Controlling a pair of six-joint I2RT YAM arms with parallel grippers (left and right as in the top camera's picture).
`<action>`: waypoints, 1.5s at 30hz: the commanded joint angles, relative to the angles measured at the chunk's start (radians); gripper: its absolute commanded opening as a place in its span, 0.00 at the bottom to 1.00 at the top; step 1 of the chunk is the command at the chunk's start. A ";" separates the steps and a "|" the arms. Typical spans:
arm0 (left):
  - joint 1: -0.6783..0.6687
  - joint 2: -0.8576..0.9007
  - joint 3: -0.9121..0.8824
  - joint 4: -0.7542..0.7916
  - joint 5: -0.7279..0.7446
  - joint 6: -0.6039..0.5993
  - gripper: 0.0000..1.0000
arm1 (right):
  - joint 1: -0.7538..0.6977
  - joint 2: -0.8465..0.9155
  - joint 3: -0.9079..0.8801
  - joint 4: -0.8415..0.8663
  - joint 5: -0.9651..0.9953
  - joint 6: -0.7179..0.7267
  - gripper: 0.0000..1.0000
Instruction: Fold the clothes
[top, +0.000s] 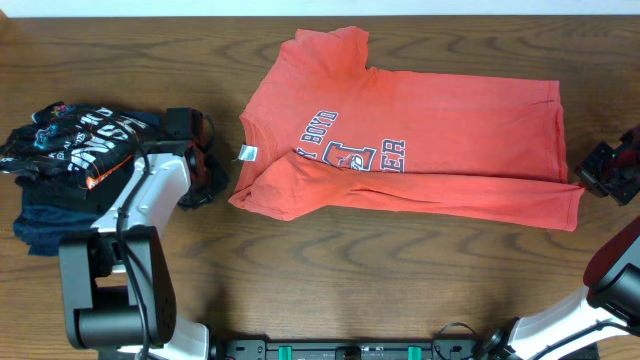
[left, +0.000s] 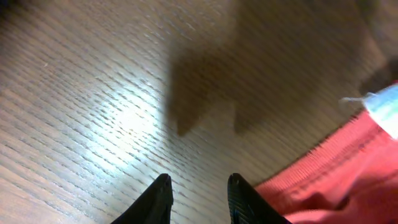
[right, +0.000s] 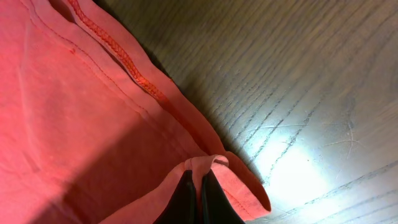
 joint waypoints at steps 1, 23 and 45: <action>-0.004 -0.069 0.018 0.005 0.085 0.052 0.33 | 0.000 -0.024 -0.002 0.003 0.014 0.005 0.01; -0.226 0.064 0.018 0.211 0.225 0.169 0.67 | 0.003 -0.024 -0.002 -0.003 0.014 0.004 0.02; -0.225 0.035 0.103 0.232 0.274 0.169 0.06 | 0.003 -0.024 -0.002 -0.002 0.023 0.004 0.01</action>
